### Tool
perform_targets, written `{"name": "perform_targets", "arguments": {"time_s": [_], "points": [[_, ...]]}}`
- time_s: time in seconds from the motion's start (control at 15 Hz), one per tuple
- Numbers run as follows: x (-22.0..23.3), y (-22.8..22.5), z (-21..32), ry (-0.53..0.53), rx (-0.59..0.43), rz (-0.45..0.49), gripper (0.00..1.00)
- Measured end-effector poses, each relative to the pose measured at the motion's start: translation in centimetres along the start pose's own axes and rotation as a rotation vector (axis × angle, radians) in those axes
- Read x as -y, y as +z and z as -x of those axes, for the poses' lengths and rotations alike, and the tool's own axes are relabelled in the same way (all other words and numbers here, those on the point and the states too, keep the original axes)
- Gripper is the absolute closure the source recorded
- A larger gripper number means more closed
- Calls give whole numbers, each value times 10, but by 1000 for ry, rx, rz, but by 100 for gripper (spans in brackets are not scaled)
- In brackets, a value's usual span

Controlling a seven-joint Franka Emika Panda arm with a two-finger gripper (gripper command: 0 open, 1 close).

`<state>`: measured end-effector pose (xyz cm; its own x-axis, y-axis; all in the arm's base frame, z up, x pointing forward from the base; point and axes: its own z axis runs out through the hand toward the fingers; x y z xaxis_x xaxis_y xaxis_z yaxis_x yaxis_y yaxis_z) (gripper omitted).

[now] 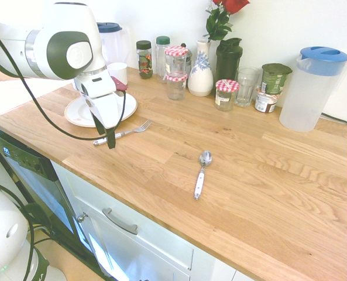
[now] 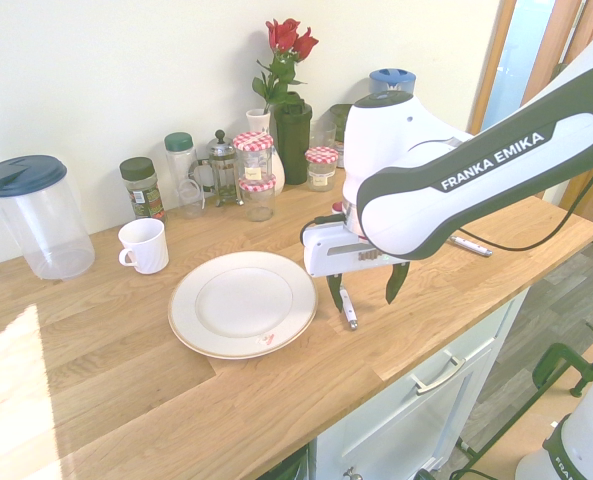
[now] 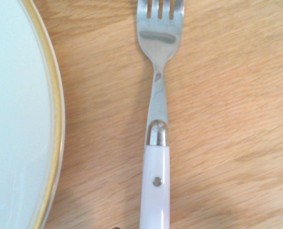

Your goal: Put the fork into the plate

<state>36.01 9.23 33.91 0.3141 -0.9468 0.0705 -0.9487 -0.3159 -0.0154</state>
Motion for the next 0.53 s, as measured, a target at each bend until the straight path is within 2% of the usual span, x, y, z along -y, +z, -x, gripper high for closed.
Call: {"name": "perform_targets", "arguments": {"time_s": [0.07,0.13,0.53], "points": [[1,3,0,5,2,-1,0],[3,5,2,10,3,-5,100],[6,13,0,61,11,-11,100]]}}
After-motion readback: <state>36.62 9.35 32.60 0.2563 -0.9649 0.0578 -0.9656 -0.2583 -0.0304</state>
